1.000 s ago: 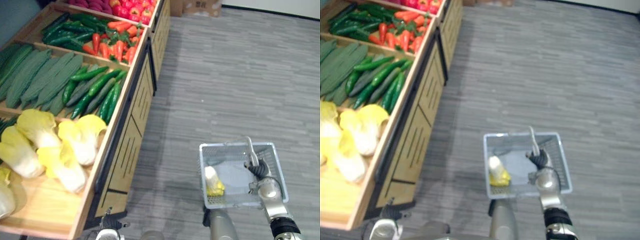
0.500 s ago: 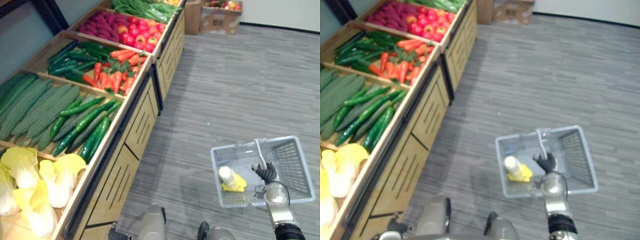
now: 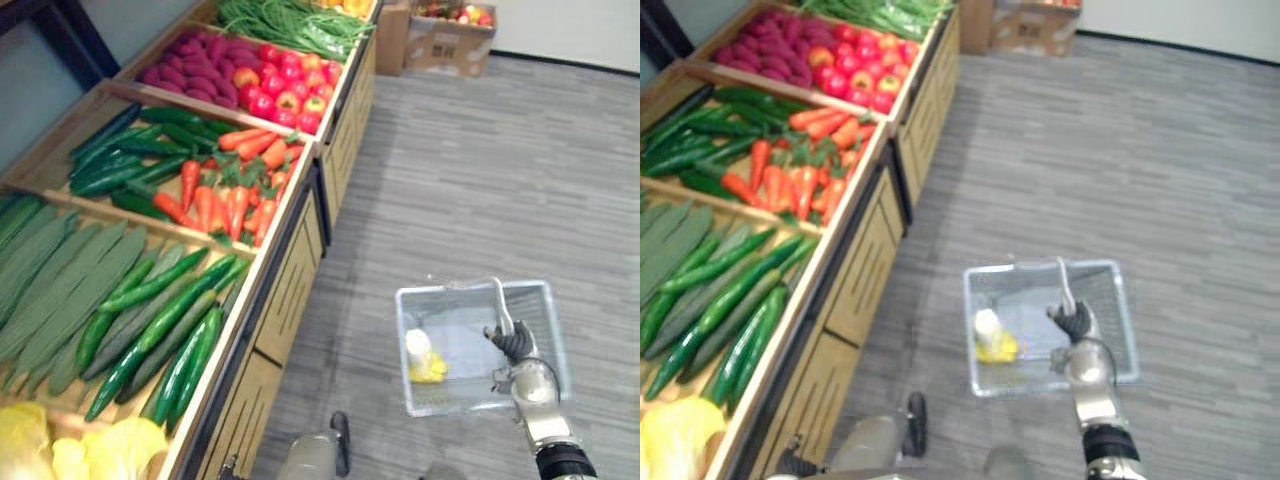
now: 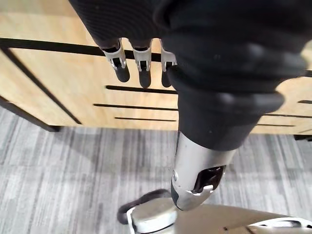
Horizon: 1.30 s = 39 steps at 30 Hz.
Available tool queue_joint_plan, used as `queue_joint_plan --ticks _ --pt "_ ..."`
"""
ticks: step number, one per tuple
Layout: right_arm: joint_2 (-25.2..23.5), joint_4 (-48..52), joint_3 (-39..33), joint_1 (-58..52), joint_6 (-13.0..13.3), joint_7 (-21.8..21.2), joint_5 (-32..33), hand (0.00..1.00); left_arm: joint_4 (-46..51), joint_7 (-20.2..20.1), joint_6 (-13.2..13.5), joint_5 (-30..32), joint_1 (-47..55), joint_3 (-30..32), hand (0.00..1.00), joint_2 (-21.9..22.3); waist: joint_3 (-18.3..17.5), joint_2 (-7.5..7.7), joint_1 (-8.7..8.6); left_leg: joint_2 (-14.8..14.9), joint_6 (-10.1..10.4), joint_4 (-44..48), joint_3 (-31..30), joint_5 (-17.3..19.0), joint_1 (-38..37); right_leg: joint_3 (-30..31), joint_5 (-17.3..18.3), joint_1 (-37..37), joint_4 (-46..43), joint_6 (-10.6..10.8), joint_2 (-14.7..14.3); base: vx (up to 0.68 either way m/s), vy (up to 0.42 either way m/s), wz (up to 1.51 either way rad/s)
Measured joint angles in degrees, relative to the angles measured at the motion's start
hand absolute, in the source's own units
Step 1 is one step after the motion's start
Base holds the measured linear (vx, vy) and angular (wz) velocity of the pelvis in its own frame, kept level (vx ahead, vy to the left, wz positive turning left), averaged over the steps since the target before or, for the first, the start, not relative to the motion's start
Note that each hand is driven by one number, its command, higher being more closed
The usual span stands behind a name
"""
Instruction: Pick vegetable in the basket
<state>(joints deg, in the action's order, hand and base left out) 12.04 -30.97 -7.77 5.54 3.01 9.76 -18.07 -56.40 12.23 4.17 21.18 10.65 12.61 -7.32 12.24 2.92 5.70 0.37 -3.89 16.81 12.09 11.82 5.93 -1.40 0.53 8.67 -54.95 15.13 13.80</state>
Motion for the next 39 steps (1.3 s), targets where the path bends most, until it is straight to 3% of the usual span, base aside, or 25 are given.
queue_joint_plan --ticks 1,2,3,5,6,7,8,10,11,12,13,15,16,18,20,22,23,25,27,28,29,30,31,35,39 --pt "0.0 0.0 0.4 0.0 0.0 -0.3 0.0 1.0 0.4 0.0 0.0 0.0 0.0 -0.4 0.0 -0.2 0.0 -0.04 -0.24 0.1 -0.1 -0.3 -0.2 0.1 -1.6 -0.7 1.2 0.9 -2.5 -2.1 0.2 0.45 0.009 0.17" --pt "0.1 0.1 1.2 0.1 0.1 -0.4 -0.1 1.0 1.2 0.1 0.1 -0.1 0.1 -0.9 0.0 -0.3 -0.2 -0.26 -0.66 0.5 -0.1 -2.0 -0.6 0.1 -4.7 -3.5 4.1 3.0 -4.9 -6.8 0.3 0.32 -0.02 0.12" --pt "0.1 0.1 2.1 0.3 0.2 -0.6 -0.6 1.0 1.9 0.1 0.2 -0.1 -0.1 -0.9 0.0 -0.5 -0.2 -0.33 -0.69 1.1 0.0 -4.3 -0.9 0.2 -7.4 -6.2 6.4 5.2 -3.5 -10.2 0.5 0.38 -0.036 0.12" --pt "0.1 0.1 2.0 0.7 0.2 -0.6 -0.6 1.0 2.3 0.2 0.2 -0.2 -0.8 -0.8 0.0 -0.7 -0.1 -0.64 -0.94 2.6 0.1 -5.2 -1.8 0.1 -9.1 -9.8 7.6 7.4 5.8 -12.1 0.2 0.26 -0.096 0.22" --pt "0.1 0.0 2.0 0.9 0.2 -0.6 -0.6 1.0 2.4 0.3 0.2 -0.2 -0.8 -0.7 0.0 -0.7 -0.2 -0.66 -0.95 3.1 0.1 -5.1 -1.8 0.1 -9.3 -10.2 7.6 7.9 9.8 -12.1 -0.1 0.28 -0.166 0.36" --pt "0.1 0.0 1.8 1.2 0.2 -0.6 -0.6 1.0 2.3 0.3 0.2 -0.2 -0.8 -0.1 0.0 -0.6 -0.2 -0.73 -1.03 4.5 0.3 -4.3 -2.2 0.2 -9.7 -10.4 7.0 8.1 22.2 -11.2 -0.3 0.22 -0.159 0.29" --pt "0.1 0.0 1.7 1.2 0.2 -0.6 -0.6 1.0 2.3 0.3 0.2 -0.2 -0.8 0.1 0.0 -0.5 -0.2 -0.86 -1.01 5.2 1.3 -4.2 -2.5 0.5 -9.9 -10.2 6.6 8.0 26.9 -10.7 -0.5 0.28 -0.231 0.44" --pt "0.1 0.0 1.3 1.1 0.2 -0.5 -0.7 1.0 1.8 0.4 0.2 -0.2 -0.8 0.2 0.0 -0.6 -0.5 -0.6 -0.97 7.6 6.2 -3.5 -5.8 3.4 -10.4 -6.1 3.9 8.3 40.0 -7.1 -0.1 0.37 -0.378 0.55" --pt "0.1 0.0 1.3 0.9 0.1 -0.5 -0.7 1.0 1.5 0.4 0.2 -0.2 -0.7 0.3 0.0 -0.8 -0.6 -0.29 -0.96 7.8 7.4 -3.5 -6.8 4.1 -10.7 -4.6 3.5 8.2 41.6 -6.6 0.4 0.41 -0.484 0.73" --pt "0.1 0.0 1.3 0.1 0.1 -0.5 -1.8 1.0 1.5 0.4 0.2 -0.1 0.2 0.4 0.0 -1.8 -1.7 1.21 -1.1 8.3 10.8 -3.5 -8.9 6.1 -11.2 -2.7 1.7 8.0 42.0 -6.7 1.2 0.42 -0.596 0.88" --pt "1.0 -0.1 0.7 -0.4 -0.1 -0.6 -1.9 1.0 0.9 0.3 0.1 -0.1 -0.2 0.8 0.0 -1.1 -2.1 -0.02 -1.38 10.1 12.8 -3.5 -11.4 7.2 -11.3 -4.3 -2.9 8.4 39.0 -4.7 0.2 0.35 -0.509 0.78" --pt "2.2 -0.4 0.2 0.0 -0.8 -0.6 -2.0 1.0 0.3 0.3 0.3 -0.1 -0.3 0.9 0.0 1.2 -3.5 -3.27 -0.67 13.8 13.5 -4.0 -13.0 5.0 -10.6 -6.8 0.0 9.6 37.0 -7.3 -2.6 0.27 -0.376 0.27" --pt "2.4 -0.4 0.2 0.6 -1.1 -0.6 -2.0 1.0 0.1 0.3 0.3 -0.1 -0.2 0.9 0.0 1.8 -3.6 -3.59 -0.54 14.6 14.2 -4.1 -13.2 3.4 -10.4 -7.1 0.6 10.1 35.9 -8.3 -3.2 0.31 -0.445 0.14" --pt "2.5 -0.5 -0.3 0.6 -1.2 -0.6 -2.0 1.0 -0.2 0.5 0.2 -0.3 -0.3 2.0 0.0 2.1 -3.6 -4.0 -1.29 16.2 15.1 -1.9 -16.6 -3.3 -8.0 -10.5 3.3 9.4 32.8 -10.8 -4.1 0.26 -0.474 0.42" --pt "2.8 -0.8 -1.0 0.4 -1.4 -0.6 -1.9 1.0 -0.6 0.6 0.3 -0.4 -0.5 2.5 0.0 2.1 -3.5 -3.99 -2.42 17.3 12.6 4.2 -17.4 -8.6 -4.4 -14.3 5.5 5.9 33.2 -12.1 -4.5 0.24 -0.433 0.74" --pt "2.9 -0.8 -1.2 -0.7 -1.4 -0.6 -1.7 1.0 -0.6 0.8 0.2 -0.7 -0.7 3.0 0.0 1.9 -3.2 -3.4 -2.34 18.9 10.8 9.5 -15.4 -13.8 -1.7 -17.3 6.3 1.2 36.1 -13.3 -5.1 0.17 -0.297 0.7" --pt "2.9 -0.8 -1.4 -1.0 -1.4 -0.6 -1.7 1.0 -0.6 0.9 0.3 -0.8 -0.8 3.1 0.0 1.8 -3.1 -3.1 -2.23 19.2 10.4 11.5 -14.2 -14.1 -0.9 -18.2 6.6 -0.2 37.2 -13.5 -5.3 0.16 -0.295 0.75" --pt "3.1 -0.8 -2.9 -1.4 -1.4 -0.5 -1.7 1.0 -0.5 0.6 0.2 -0.7 -0.8 2.7 0.0 2.0 -3.2 -3.57 -1.98 18.2 10.3 15.9 -8.9 -10.7 2.3 -20.3 6.9 -3.8 40.5 -14.0 -5.5 0.1 -0.172 0.6" --pt "3.2 -0.8 -3.9 -1.4 -1.4 -0.4 -1.6 1.0 -0.6 0.0 0.2 -0.6 -0.6 2.3 0.0 2.4 -3.1 -3.79 -1.8 15.4 10.0 15.8 -4.6 -6.2 4.7 -21.8 7.0 -5.7 43.0 -13.9 -5.6 0.04 -0.026 0.43" --pt "3.2 -0.8 -4.9 -1.4 -1.4 -0.3 -1.6 1.0 -0.6 -0.3 0.1 -0.3 0.3 2.2 0.0 2.8 -3.1 -3.91 -1.49 12.7 9.9 10.6 -1.3 -4.8 6.1 -22.9 6.9 -6.6 44.3 -13.4 -5.6 0.03 0.005 0.27" --pt "3.2 -0.8 -5.1 -1.4 -1.4 -0.3 -1.6 1.0 -0.6 -0.3 0.1 -0.2 0.5 2.2 0.0 2.8 -3.1 -4.0 -1.41 12.2 9.8 8.9 -0.9 -4.9 6.2 -23.1 6.9 -6.8 44.6 -13.3 -5.6 0.1 0.072 0.26" --pt "3.5 -0.8 -5.5 -1.6 -1.4 -0.2 -1.6 1.0 -0.6 -0.5 0.1 -0.1 1.0 1.7 0.0 3.0 -3.5 -4.72 -1.0 10.7 9.6 1.6 1.0 -7.3 6.0 -23.8 6.6 -7.1 45.2 -12.8 -6.0 0.15 0.134 0.11" --pt "4.1 -0.9 -5.7 -1.7 -1.4 -0.2 -1.6 1.0 -0.7 -0.9 0.0 -0.1 1.7 1.2 0.0 3.1 -3.8 -6.08 -0.54 10.0 6.6 -4.1 3.0 -10.0 5.9 -24.2 6.4 -7.2 45.8 -12.4 -6.9 0.19 0.159 0.12" --pt "3.8 -1.0 -5.8 -1.9 -1.5 -0.2 -1.6 1.0 -0.7 -1.3 -0.6 0.3 0.7 0.7 0.0 3.1 -4.0 -5.31 -0.33 5.8 5.6 -10.4 2.7 -12.7 3.9 -26.4 4.0 -9.4 50.5 -9.2 -4.9 0.17 0.075 0.37" --pt "2.4 -2.0 -5.2 -1.9 -1.5 -0.4 -1.7 1.0 -0.5 -1.3 -0.6 0.4 0.1 0.5 0.0 2.9 -4.0 -5.06 -0.32 3.2 5.5 -10.7 1.5 -12.7 1.5 -27.2 3.8 -13.5 51.1 -8.7 -2.9 0.16 0.047 0.38"
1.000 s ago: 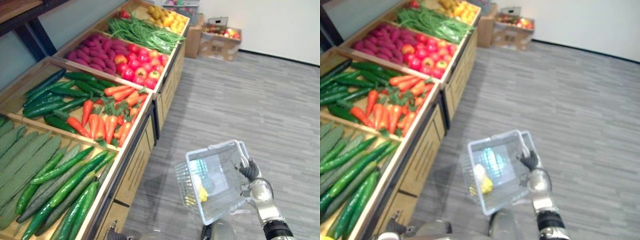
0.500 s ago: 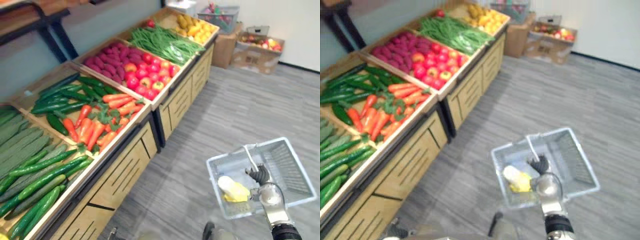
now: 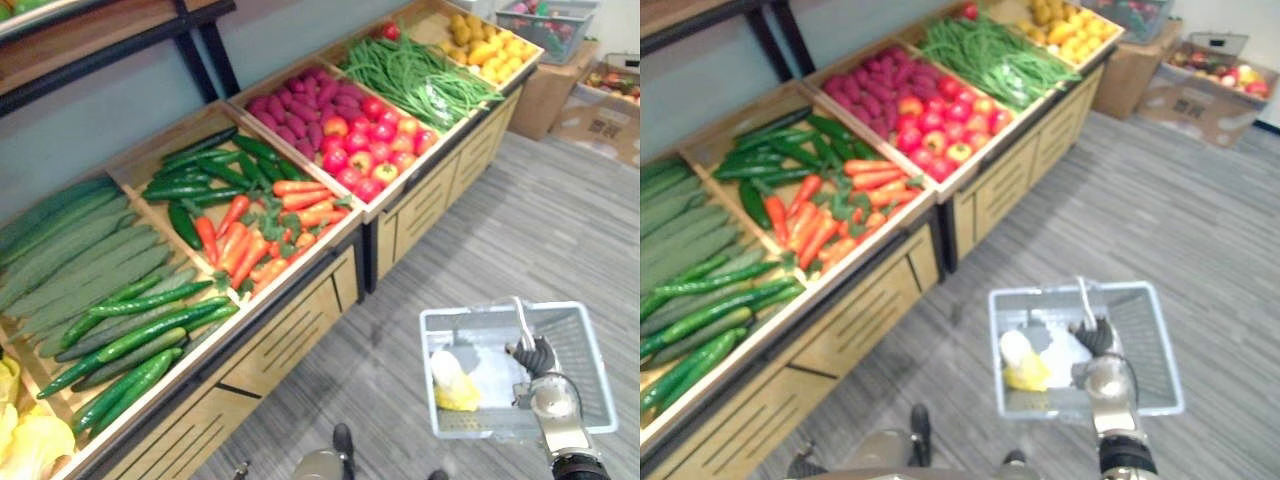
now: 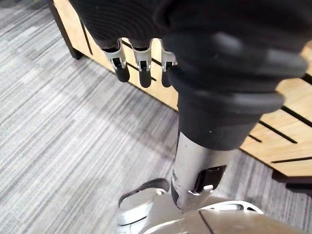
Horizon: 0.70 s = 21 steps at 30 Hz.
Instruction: Pick vegetable in the basket
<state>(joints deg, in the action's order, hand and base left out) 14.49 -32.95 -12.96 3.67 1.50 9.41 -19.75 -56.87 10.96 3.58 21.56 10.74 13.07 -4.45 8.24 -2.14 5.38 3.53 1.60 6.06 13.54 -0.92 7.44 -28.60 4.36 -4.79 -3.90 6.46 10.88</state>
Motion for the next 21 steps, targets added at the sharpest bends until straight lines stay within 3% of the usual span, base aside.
queue_joint_plan --ticks 2,4,5,6,7,8,10,11,12,13,14,16,20,21 --pt "-0.4 -0.4 0.0 0.2 0.0 0.0 0.0 1.0 0.0 0.0 0.0 0.1 0.0 -0.4 0.0 -0.2 0.2 0.87 0.32 -0.5 -0.2 -0.8 0.1 0.4 -0.9 0.1 0.9 -0.3 -1.5 1.3 0.8 0.12 0.047 0.25" --pt "-0.5 -1.8 -0.2 0.5 0.1 0.0 0.0 1.0 -0.2 0.0 -0.1 0.6 0.0 -1.0 0.0 -0.3 0.1 1.87 0.13 -1.7 -1.4 -0.9 0.2 3.7 -1.7 0.2 4.8 0.3 -6.9 3.5 3.1 0.08 0.067 0.24" --pt "-0.6 -2.9 -0.1 0.6 0.1 0.0 0.0 1.0 -0.3 -0.1 -0.1 1.7 0.6 -2.3 0.0 -0.1 -0.1 1.53 0.27 -1.6 -1.6 -0.8 0.2 4.5 -2.1 1.9 5.1 3.8 -16.2 4.0 4.8 0.06 0.128 0.12" --pt "-1.6 -3.4 -0.1 0.6 0.0 0.0 -0.1 1.0 -0.3 -0.1 0.0 1.8 1.0 -2.7 0.0 -0.7 -0.1 2.44 0.11 -1.8 -2.0 -0.8 0.1 5.0 -3.2 5.0 4.4 7.9 -26.5 4.2 7.1 0.06 0.14 0.08" --pt "-2.2 -3.6 0.1 0.6 0.0 -0.3 -0.3 1.0 -0.3 -0.1 -0.1 1.8 1.2 -2.7 0.0 -1.3 -0.1 3.36 0.01 -2.2 -2.2 -0.8 0.0 5.3 -4.2 7.0 3.5 10.0 -31.1 3.6 8.2 0.12 0.129 0.16" --pt "-2.9 -4.3 0.5 0.4 -0.1 -0.7 -0.5 1.0 -0.2 -0.1 -0.3 1.8 1.5 -2.7 0.0 -2.5 0.0 5.16 0.01 -2.9 -2.6 -0.8 -0.6 6.0 -5.9 10.4 -0.2 12.9 -38.6 2.9 9.7 0.15 0.058 0.25" --pt "-3.0 -4.8 0.3 -0.2 -0.1 -0.7 -0.3 1.0 -0.2 -0.1 -0.5 1.7 1.9 -2.6 0.0 -3.5 0.0 5.54 -0.48 -2.5 -3.2 -1.4 -3.0 6.7 -8.6 14.5 -11.4 16.2 -46.3 2.9 9.2 0.15 0.021 0.4" --pt "-3.1 -4.8 0.0 -0.6 -0.1 -0.6 -0.2 1.0 -0.1 -0.1 -0.5 1.7 1.8 -2.5 0.0 -4.0 0.0 5.11 -0.72 -1.8 -3.7 -1.7 -4.0 7.1 -9.6 15.7 -9.1 17.8 -48.7 2.6 8.2 0.12 0.015 0.41" --pt "-3.1 -4.8 -0.1 -0.5 0.0 -0.6 -0.2 1.0 -0.1 0.0 -0.6 1.6 1.8 -2.4 0.0 -4.4 0.1 5.23 -0.76 -1.3 -4.2 -1.7 -4.9 7.5 -10.3 15.8 -3.8 18.8 -48.7 1.6 7.4 0.18 0.007 0.53" --pt "-3.0 -4.7 -0.9 -0.5 0.0 -0.6 -0.1 1.0 -0.1 0.0 -0.6 1.6 1.6 -1.8 0.0 -4.6 0.0 5.35 -1.19 -0.9 -4.3 -1.6 -6.5 8.2 -10.9 15.1 1.4 19.6 -43.2 0.5 5.5 0.16 -0.011 0.53" --pt "-3.0 -4.7 -1.3 -0.5 0.0 -0.5 -0.1 1.0 -0.1 0.0 -0.6 1.6 1.3 -1.4 0.0 -4.6 0.0 5.34 -1.53 -0.8 -4.4 -1.7 -7.2 8.4 -11.0 15.0 1.9 19.8 -39.8 -0.1 4.6 0.22 -0.045 0.72" --pt "-3.0 -4.8 -3.5 -0.6 -0.1 -0.4 0.0 1.0 -0.1 0.0 -0.5 1.6 0.1 0.2 0.0 -4.6 0.1 5.18 -2.7 -0.8 -3.7 -2.0 -9.9 8.1 -11.6 18.2 1.2 19.6 -21.8 0.9 0.8 0.25 -0.085 0.72" --pt "-3.0 -4.8 -7.8 -2.0 -0.1 -0.2 0.0 1.0 0.0 0.0 -0.5 1.7 -1.2 1.1 0.0 -4.9 -0.1 5.49 -3.61 -1.0 -1.4 -2.0 -14.8 9.4 -11.8 23.2 -0.9 19.3 -4.4 2.6 -0.7 0.3 -0.156 0.76" --pt "-3.0 -4.8 -9.0 -2.9 -0.1 -0.1 0.1 1.0 0.0 0.0 -0.5 1.7 -1.4 2.1 0.0 -5.0 -0.3 5.99 -3.6 -1.1 -0.1 -2.0 -16.2 10.2 -12.3 23.4 -2.9 18.8 -3.1 1.6 -0.5 0.33 -0.251 0.76"
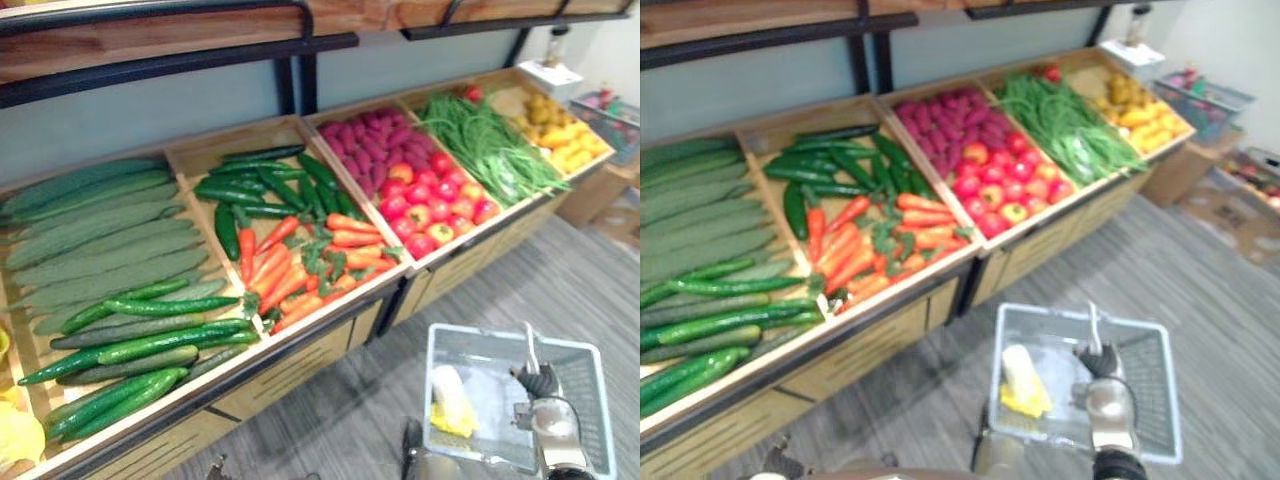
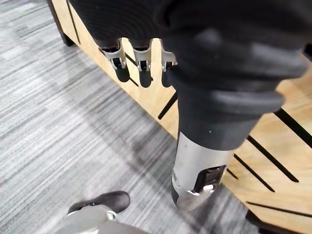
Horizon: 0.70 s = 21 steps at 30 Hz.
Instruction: Pick vegetable in the basket
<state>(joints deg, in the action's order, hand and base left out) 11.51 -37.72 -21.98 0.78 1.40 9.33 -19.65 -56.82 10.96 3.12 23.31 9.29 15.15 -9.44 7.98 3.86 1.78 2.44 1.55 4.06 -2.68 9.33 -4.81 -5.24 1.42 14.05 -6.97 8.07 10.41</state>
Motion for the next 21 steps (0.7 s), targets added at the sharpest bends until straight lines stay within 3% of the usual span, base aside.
queue_joint_plan --ticks 1,2,5,7,9,11,14,16,18,19,21 --pt "0.0 0.0 -0.4 -0.5 -0.1 0.0 0.0 1.0 0.0 0.0 0.0 0.0 0.0 0.5 0.0 -0.3 0.0 0.47 -0.01 -0.1 0.8 0.0 -0.6 0.5 -0.4 -0.4 -0.4 -0.7 0.2 0.0 0.4 0.3 -0.373 0.76" --pt "0.2 -0.1 -1.0 -1.3 -0.2 0.1 0.4 1.0 -0.3 0.0 -0.1 0.0 -0.1 1.1 0.0 -0.8 -0.1 1.31 -0.04 -0.2 2.5 0.2 -1.8 1.9 -0.7 -1.1 -4.8 -1.5 0.1 -0.8 0.7 0.33 -0.462 0.63" --pt "2.1 -1.1 -2.5 -0.3 -0.5 0.2 1.8 1.0 -0.5 0.0 -0.2 0.0 0.2 1.2 0.0 1.2 -0.3 -3.63 0.02 5.9 5.1 2.9 -2.5 3.8 0.7 -5.8 -3.1 -2.4 -1.2 -4.5 -4.4 0.25 -0.345 0.4" --pt "2.8 -1.5 -2.5 -0.5 -0.5 0.2 2.2 1.0 -0.6 0.0 -0.2 0.0 0.2 1.3 0.0 1.2 -0.6 -4.82 -0.21 7.4 6.4 6.5 -2.5 2.9 2.2 -8.4 -1.6 -3.7 -2.0 -5.8 -5.4 0.25 -0.309 0.52" --pt "3.6 -1.6 -4.3 -0.9 -0.4 0.2 2.2 1.0 -0.6 0.0 -0.2 -0.1 0.0 1.2 0.0 1.5 -0.5 -4.92 -0.16 8.0 6.7 11.6 -2.3 0.7 4.3 -11.2 -0.1 -6.5 -2.2 -6.9 -5.5 0.19 -0.238 0.65" --pt "4.5 -1.7 -5.4 -0.8 -0.3 0.3 2.3 1.0 -0.6 0.0 -0.1 -0.1 0.1 1.2 0.0 1.9 -0.2 -4.59 0.05 8.4 7.4 12.6 -0.8 -1.4 4.8 -12.3 0.2 -8.0 -1.3 -7.3 -5.5 0.14 -0.197 0.44" --pt "4.5 -2.2 -10.4 -0.7 0.0 0.7 2.9 1.0 -0.2 0.0 0.1 -0.1 -0.1 1.0 0.0 2.2 0.0 -4.18 -0.34 8.7 6.8 12.0 4.3 -4.7 6.0 -14.6 0.3 -9.4 0.6 -7.4 -3.9 0.04 -0.089 0.46" --pt "4.6 -3.8 -12.4 -0.7 0.0 1.7 4.0 1.0 -0.2 0.1 0.0 0.0 -0.1 1.0 0.0 2.2 0.0 -4.18 -0.57 8.9 5.7 10.0 9.1 -3.7 6.7 -15.5 0.2 -9.5 1.1 -7.3 -3.1 -0.03 0.018 0.35" --pt "4.7 -5.3 -13.7 -0.8 -0.1 1.9 4.5 1.0 -0.2 0.2 -0.1 0.0 0.2 1.0 0.0 2.5 -0.2 -4.81 -0.87 9.0 6.2 4.5 10.1 -4.9 6.5 -16.2 -0.2 -9.4 2.1 -6.7 -3.4 -0.03 0.078 0.15" --pt "5.2 -5.9 -13.8 -0.8 -0.1 2.0 4.6 1.0 -0.2 0.3 -0.1 0.0 0.6 1.0 0.0 3.0 -0.1 -6.05 -0.89 9.4 6.5 1.7 10.2 -6.4 6.3 -16.1 -0.6 -9.4 2.8 -6.1 -4.6 -0.01 0.109 -0.11" --pt "5.1 -6.4 -13.9 -1.0 -0.1 2.0 4.4 1.0 -0.3 0.5 -0.6 0.0 0.6 1.2 0.0 3.1 -0.1 -6.25 -1.37 9.6 7.2 -1.5 11.7 -4.9 4.8 -16.0 -1.5 -9.6 3.6 -4.9 -4.6 0.03 0.16 -0.06"
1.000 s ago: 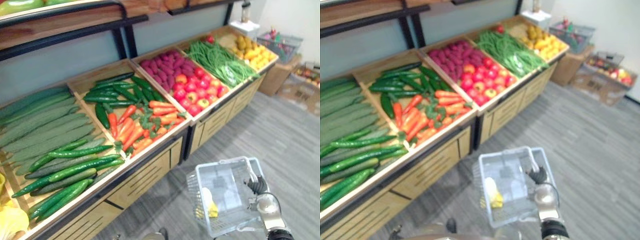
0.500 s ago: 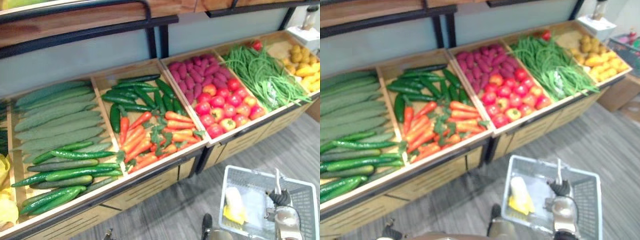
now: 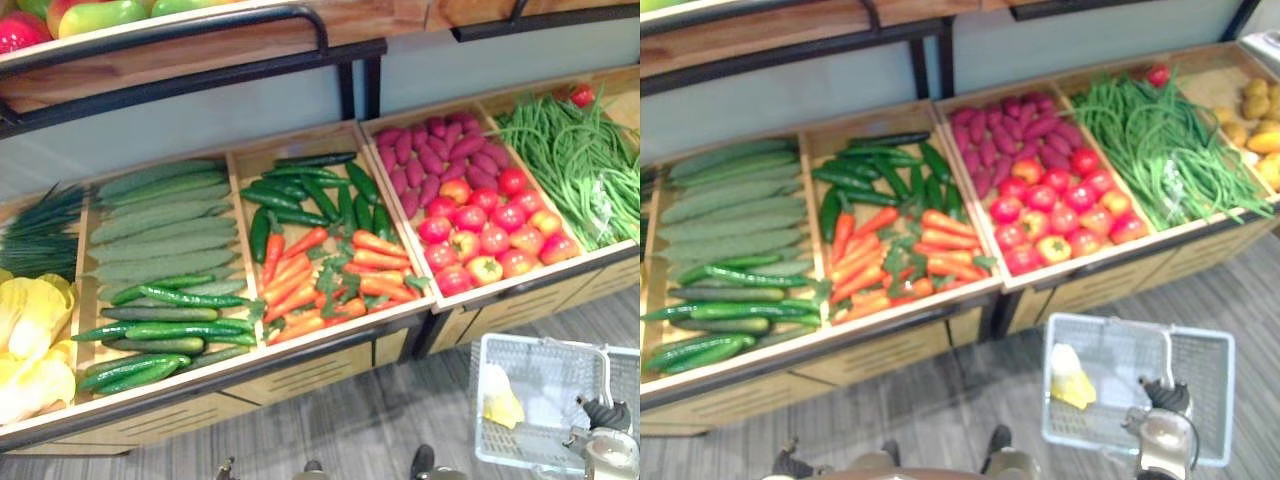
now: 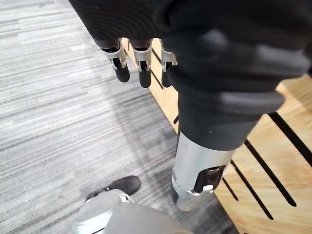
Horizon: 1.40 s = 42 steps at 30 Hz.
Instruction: Pick vegetable in the basket
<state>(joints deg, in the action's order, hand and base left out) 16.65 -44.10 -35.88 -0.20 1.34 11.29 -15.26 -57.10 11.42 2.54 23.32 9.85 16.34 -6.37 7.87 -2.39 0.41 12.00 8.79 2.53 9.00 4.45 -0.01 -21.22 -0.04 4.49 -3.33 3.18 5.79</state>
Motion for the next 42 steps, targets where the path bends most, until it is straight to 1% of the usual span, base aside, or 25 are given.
queue_joint_plan --ticks 1,2,4,6,7,9,13,15,17,20,21,22,23,24,25,27,29,30,31,33,36,37,38,40,42 --pt "0.0 -1.5 -0.6 -0.1 0.0 0.0 -0.4 1.0 0.0 0.7 -0.1 0.0 0.0 0.5 0.0 0.0 -0.1 0.64 -0.26 -1.2 -0.5 -0.7 0.6 -0.2 -0.4 0.4 -1.1 -0.6 1.2 0.8 0.8 0.04 0.195 -0.11" --pt "0.0 -3.6 -2.3 0.1 0.0 0.0 -0.5 1.0 0.0 1.3 -0.2 0.0 0.4 1.5 0.0 0.2 -0.3 1.51 -0.02 -2.2 -1.0 -0.6 1.6 0.1 -0.7 1.4 -2.1 -1.1 2.4 1.5 1.5 0.03 0.167 -0.2" --pt "0.4 -6.7 -5.0 0.0 0.0 0.0 -0.5 1.0 0.0 2.2 -0.3 0.1 1.2 2.7 0.0 0.4 -0.6 1.88 -0.12 -3.8 -1.9 -0.6 2.1 0.7 -1.6 2.3 -3.1 -2.0 3.5 2.2 2.5 0.06 0.167 -0.2" --pt "0.7 -9.4 -7.0 -0.2 -0.2 0.1 -0.4 1.0 0.0 3.1 -0.5 0.2 1.6 4.0 0.0 0.6 -0.9 1.74 -0.16 -5.1 -2.4 -0.7 2.8 0.9 -2.3 3.1 -3.5 -2.2 3.8 2.9 3.6 0.08 0.162 -0.13" --pt "0.7 -10.7 -7.0 -0.2 -0.4 0.1 -0.4 1.0 0.0 3.8 -0.6 0.2 1.7 4.6 0.0 0.5 -1.1 1.5 -0.53 -5.7 -2.4 -0.9 2.8 1.0 -2.3 3.2 -3.7 -2.1 3.9 3.2 4.1 0.06 0.131 -0.05" --pt "0.7 -12.4 -6.8 -0.1 -0.9 0.1 -0.4 1.0 0.1 4.4 -0.5 0.2 1.5 5.3 0.0 0.4 -1.3 1.18 -0.67 -6.2 -2.4 -1.3 2.8 1.0 -2.4 3.2 -4.1 -2.2 4.1 3.4 4.5 0.05 0.103 0.0" --pt "1.0 -15.0 -6.3 0.0 -1.6 -0.1 -0.3 1.0 0.1 4.9 -0.6 0.2 1.5 6.5 0.0 0.5 -1.4 1.19 -0.6 -6.4 -2.5 -1.8 2.6 1.0 -3.3 3.1 -4.0 -2.9 4.2 3.4 4.2 0.01 0.012 0.0" --pt "1.0 -15.3 -6.2 0.0 -1.6 -0.1 0.0 1.0 0.2 6.1 -0.6 0.0 1.3 7.0 0.0 0.5 -1.6 1.13 -0.57 -6.3 -2.7 -2.1 2.4 0.9 -3.4 3.0 -3.9 -2.9 4.2 3.3 4.1 -0.01 -0.009 0.02" --pt "1.0 -15.4 -6.0 -0.2 -1.6 -0.1 0.0 1.0 2.8 6.8 -0.6 -0.6 1.3 9.0 0.0 0.6 -1.7 1.16 -0.62 -6.4 -2.9 -2.3 2.2 0.8 -3.4 2.8 -3.9 -2.9 4.2 3.3 4.1 -0.03 -0.011 0.04" --pt "1.0 -15.8 -6.1 -1.2 -1.5 0.1 0.2 1.0 8.7 10.9 0.0 -0.8 1.3 14.0 0.0 0.6 -2.3 1.36 -0.55 -6.4 -2.9 -2.4 1.5 0.7 -3.3 2.2 -3.9 -3.2 4.3 3.2 4.2 -0.02 -0.009 0.1" --pt "1.0 -16.6 -6.2 -1.6 -1.4 0.3 0.5 1.0 11.8 12.8 0.3 -2.4 1.4 16.9 0.0 0.8 -2.6 1.53 -0.55 -6.4 -3.0 -2.5 1.2 0.7 -3.3 1.8 -3.9 -3.6 4.5 3.2 4.2 0.01 -0.01 0.12" --pt "0.9 -17.1 -6.5 -1.7 -1.2 0.4 0.6 1.0 13.4 14.0 0.6 -3.2 1.4 18.6 0.0 1.0 -2.8 1.66 -0.53 -6.4 -3.0 -2.5 1.0 0.7 -3.3 1.6 -3.8 -3.7 4.6 3.2 4.2 0.02 -0.012 0.13" --pt "0.7 -17.5 -6.6 -2.0 -0.9 0.7 0.9 1.0 16.2 16.4 1.3 -5.0 1.4 22.3 0.0 1.3 -3.6 1.8 -0.47 -6.4 -3.0 -2.6 0.8 0.7 -3.2 1.3 -3.8 -3.8 4.8 3.2 4.2 0.03 -0.008 0.1" --pt "0.4 -17.5 -6.8 -2.3 -0.4 1.0 1.9 1.0 18.1 18.7 1.4 -5.4 1.3 25.5 0.0 1.2 -4.3 1.9 -0.47 -6.5 -3.1 -2.9 0.5 0.6 -3.2 1.1 -3.8 -3.9 5.0 3.2 4.2 0.02 -0.003 0.11" --pt "0.3 -17.5 -7.0 -2.3 -0.3 1.0 2.1 1.0 19.0 19.9 1.4 -6.6 1.3 26.8 0.0 1.2 -4.6 1.94 -0.48 -6.5 -3.1 -3.0 0.3 0.5 -3.2 0.9 -3.8 -4.0 5.1 3.2 4.2 0.03 0.001 0.18" --pt "0.1 -17.5 -7.0 -2.2 0.1 1.1 2.2 1.0 24.8 23.4 1.3 -8.5 1.1 30.4 0.0 1.2 -4.8 2.21 -0.35 -6.6 -3.3 -3.4 -0.7 0.2 -3.3 -0.3 -3.7 -4.7 5.1 2.9 4.3 0.03 0.002 0.24" --pt "-0.2 -17.5 -7.0 -2.0 0.1 1.1 2.2 1.0 29.6 25.7 1.2 -9.2 1.1 32.5 0.0 1.1 -5.2 2.08 0.06 -6.6 -3.3 -3.4 -1.1 0.2 -3.3 -0.5 -3.6 -4.9 5.2 2.8 4.3 0.01 0.002 0.14" --pt "-0.2 -17.5 -7.0 -1.5 0.1 1.1 2.2 1.0 32.2 27.3 1.1 -9.1 0.9 33.6 0.0 1.0 -5.1 2.31 0.06 -6.6 -3.3 -3.4 -1.4 0.2 -3.3 -0.7 -3.6 -5.1 5.2 2.8 4.3 0.01 0.0 0.11" --pt "-0.3 -17.5 -7.0 -1.1 0.1 1.1 2.2 1.0 33.4 28.0 1.0 -9.1 0.8 33.8 0.0 1.0 -5.2 2.09 0.08 -6.6 -3.3 -3.4 -1.5 0.2 -3.3 -0.7 -3.6 -5.2 5.2 2.7 4.3 0.0 0.001 0.1" --pt "-0.3 -17.5 -6.9 -0.6 0.2 1.1 2.3 1.0 36.5 29.5 1.0 -8.5 0.9 33.2 0.0 0.1 -5.3 2.18 0.18 -6.6 -3.3 -3.4 -1.7 0.2 -3.5 -0.8 -3.5 -5.5 5.2 2.6 4.3 0.0 0.003 0.05" --pt "-0.3 -17.5 -5.4 0.2 0.3 1.1 2.2 1.0 38.4 30.0 1.1 -3.6 0.5 28.4 0.0 -4.1 -5.3 2.17 0.57 -6.5 -3.3 -3.4 -1.4 0.2 -4.1 -0.5 -3.4 -5.9 5.2 2.5 4.1 -0.01 0.0 -0.04" --pt "-0.3 -17.4 -4.1 0.1 0.3 1.1 2.2 1.0 39.2 29.7 1.0 -1.9 0.3 25.9 0.0 -5.6 -5.3 2.2 0.61 -6.4 -3.3 -3.4 -1.3 0.2 -4.1 -0.4 -3.4 -5.8 5.2 2.5 4.1 -0.02 0.0 -0.05" --pt "-0.3 -17.3 -3.6 0.1 0.3 1.1 2.2 1.0 40.1 29.5 1.0 -1.8 0.3 24.5 0.0 -6.1 -5.3 2.22 0.6 -6.4 -3.3 -3.4 -1.2 0.2 -4.1 -0.3 -3.3 -5.8 5.2 2.3 4.1 -0.02 0.002 -0.05" --pt "-0.2 -16.8 -1.9 0.1 0.3 0.8 2.2 1.0 43.5 27.2 1.3 1.6 0.4 20.0 0.0 -8.2 -5.3 2.21 0.57 -6.3 -3.3 -3.4 -0.4 0.3 -4.2 0.1 -3.2 -5.6 5.2 2.1 4.0 -0.01 0.008 -0.11" --pt "-0.1 -15.7 -0.1 0.1 0.5 0.6 2.1 1.0 44.8 24.5 2.4 5.2 0.4 16.1 0.0 -11.2 -5.4 2.08 0.56 -6.2 -3.1 -3.4 0.1 0.4 -4.3 1.2 -3.2 -5.1 5.1 2.1 3.8 0.0 0.007 -0.22"
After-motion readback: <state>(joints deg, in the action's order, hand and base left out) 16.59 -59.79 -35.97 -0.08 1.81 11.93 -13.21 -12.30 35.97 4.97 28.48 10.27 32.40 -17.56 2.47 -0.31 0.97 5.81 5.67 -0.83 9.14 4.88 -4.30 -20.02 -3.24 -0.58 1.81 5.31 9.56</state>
